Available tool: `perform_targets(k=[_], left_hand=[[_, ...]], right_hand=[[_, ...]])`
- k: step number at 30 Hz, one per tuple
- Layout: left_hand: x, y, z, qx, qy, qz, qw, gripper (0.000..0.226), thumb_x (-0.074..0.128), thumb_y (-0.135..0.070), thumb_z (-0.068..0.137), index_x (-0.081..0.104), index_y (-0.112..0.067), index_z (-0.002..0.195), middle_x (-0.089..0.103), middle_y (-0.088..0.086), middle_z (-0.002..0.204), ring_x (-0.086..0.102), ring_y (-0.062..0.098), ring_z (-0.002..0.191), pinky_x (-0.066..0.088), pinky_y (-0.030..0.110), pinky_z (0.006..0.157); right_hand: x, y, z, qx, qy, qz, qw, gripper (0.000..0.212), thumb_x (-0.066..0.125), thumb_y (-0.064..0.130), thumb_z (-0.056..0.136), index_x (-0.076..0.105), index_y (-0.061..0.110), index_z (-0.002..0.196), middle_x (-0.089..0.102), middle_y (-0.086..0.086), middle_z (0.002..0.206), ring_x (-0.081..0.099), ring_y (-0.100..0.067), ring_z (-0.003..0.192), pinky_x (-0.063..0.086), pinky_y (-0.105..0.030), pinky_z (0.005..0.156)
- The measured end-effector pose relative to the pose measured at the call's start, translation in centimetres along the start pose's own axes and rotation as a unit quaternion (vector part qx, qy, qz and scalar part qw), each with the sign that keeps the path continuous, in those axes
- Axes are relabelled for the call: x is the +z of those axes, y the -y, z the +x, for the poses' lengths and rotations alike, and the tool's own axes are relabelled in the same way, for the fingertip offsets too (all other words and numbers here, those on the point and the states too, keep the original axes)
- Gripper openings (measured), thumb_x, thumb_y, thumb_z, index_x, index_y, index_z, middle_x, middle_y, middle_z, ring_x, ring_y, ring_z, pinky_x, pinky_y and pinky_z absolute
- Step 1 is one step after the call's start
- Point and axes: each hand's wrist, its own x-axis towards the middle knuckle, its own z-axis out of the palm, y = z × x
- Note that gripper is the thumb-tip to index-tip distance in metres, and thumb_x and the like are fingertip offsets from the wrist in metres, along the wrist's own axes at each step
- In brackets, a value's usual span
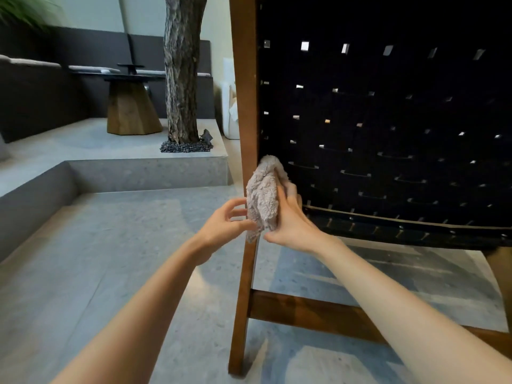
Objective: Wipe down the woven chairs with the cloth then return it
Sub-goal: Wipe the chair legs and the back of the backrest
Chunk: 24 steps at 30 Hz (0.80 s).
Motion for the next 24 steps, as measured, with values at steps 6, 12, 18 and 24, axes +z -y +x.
perform_targets(k=[6,12,18,24], left_hand=[[-0.2,-1.5,-0.9,0.071,-0.036,0.020,0.997,0.022,0.065,-0.012,0.088,0.061,-0.022,0.107,0.066,0.008,0.104,0.064,0.015,0.087,0.049,0.010,0.059],[-2.1,-4.5,-1.4,0.172,-0.223,0.108,0.953,0.009,0.066,-0.019,0.086,0.063,-0.014,0.092,0.060,0.000,0.086,0.052,0.008,0.072,0.044,0.011,0.058],[-2.5,-4.5,-1.4,0.084,-0.412,0.238,0.875,0.011,0.065,-0.020,0.084,0.069,-0.019,0.095,0.059,0.006,0.089,0.054,0.024,0.089,0.034,0.028,0.067],[0.3,-4.0,0.4,0.013,-0.237,-0.007,0.971,0.031,0.044,-0.006,0.091,0.057,-0.017,0.117,0.057,0.002,0.107,0.052,0.018,0.097,0.045,0.030,0.082]], right_hand=[[-3.4,0.3,-1.1,-0.041,0.094,-0.010,0.995,0.129,0.083,0.026,0.070,-0.020,0.045,0.145,-0.005,0.016,0.152,0.007,-0.014,0.141,0.020,-0.032,0.113],[-3.4,1.6,-1.4,-0.105,-0.119,-0.035,0.987,0.083,0.046,-0.004,0.091,0.005,0.034,0.152,0.026,0.011,0.116,0.033,-0.004,0.113,0.031,-0.012,0.096],[-1.4,2.5,-0.2,-0.071,-0.169,-0.169,0.969,0.085,0.053,-0.006,0.087,0.009,0.023,0.154,0.026,-0.011,0.136,0.033,-0.028,0.122,0.043,-0.035,0.096],[0.5,0.7,0.5,0.032,-0.062,-0.086,0.994,0.089,0.061,0.011,0.087,0.005,0.032,0.153,-0.002,0.008,0.158,0.037,-0.027,0.132,0.048,-0.043,0.096]])
